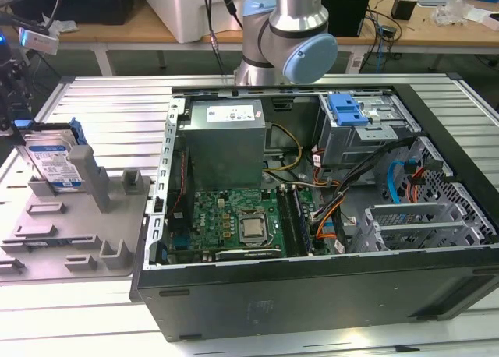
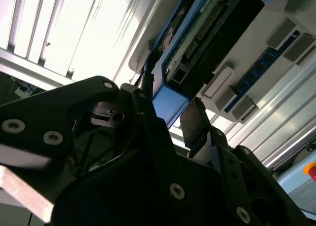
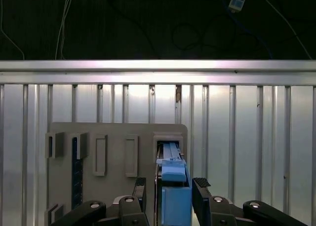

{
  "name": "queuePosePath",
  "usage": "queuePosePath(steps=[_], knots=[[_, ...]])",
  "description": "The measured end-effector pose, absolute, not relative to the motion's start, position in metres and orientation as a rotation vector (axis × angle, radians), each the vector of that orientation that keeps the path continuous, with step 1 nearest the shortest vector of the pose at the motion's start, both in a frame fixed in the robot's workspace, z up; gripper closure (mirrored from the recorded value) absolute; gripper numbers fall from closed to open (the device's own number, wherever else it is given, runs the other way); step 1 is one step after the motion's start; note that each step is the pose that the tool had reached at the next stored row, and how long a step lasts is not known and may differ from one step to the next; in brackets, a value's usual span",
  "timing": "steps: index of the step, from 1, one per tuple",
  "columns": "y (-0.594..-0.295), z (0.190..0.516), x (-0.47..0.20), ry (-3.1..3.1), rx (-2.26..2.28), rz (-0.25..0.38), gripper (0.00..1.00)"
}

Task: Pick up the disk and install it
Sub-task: 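Pick up the disk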

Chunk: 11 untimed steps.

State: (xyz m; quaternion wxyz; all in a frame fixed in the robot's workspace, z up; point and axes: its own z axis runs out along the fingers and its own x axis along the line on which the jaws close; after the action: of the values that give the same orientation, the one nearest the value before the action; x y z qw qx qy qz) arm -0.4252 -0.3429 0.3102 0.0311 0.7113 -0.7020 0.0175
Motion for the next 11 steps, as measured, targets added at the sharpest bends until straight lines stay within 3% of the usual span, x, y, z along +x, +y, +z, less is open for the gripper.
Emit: queuePosePath(steps=[11], knots=[[-0.3429,0.3079,-0.4246,-2.168,2.202,0.072,0.5]])
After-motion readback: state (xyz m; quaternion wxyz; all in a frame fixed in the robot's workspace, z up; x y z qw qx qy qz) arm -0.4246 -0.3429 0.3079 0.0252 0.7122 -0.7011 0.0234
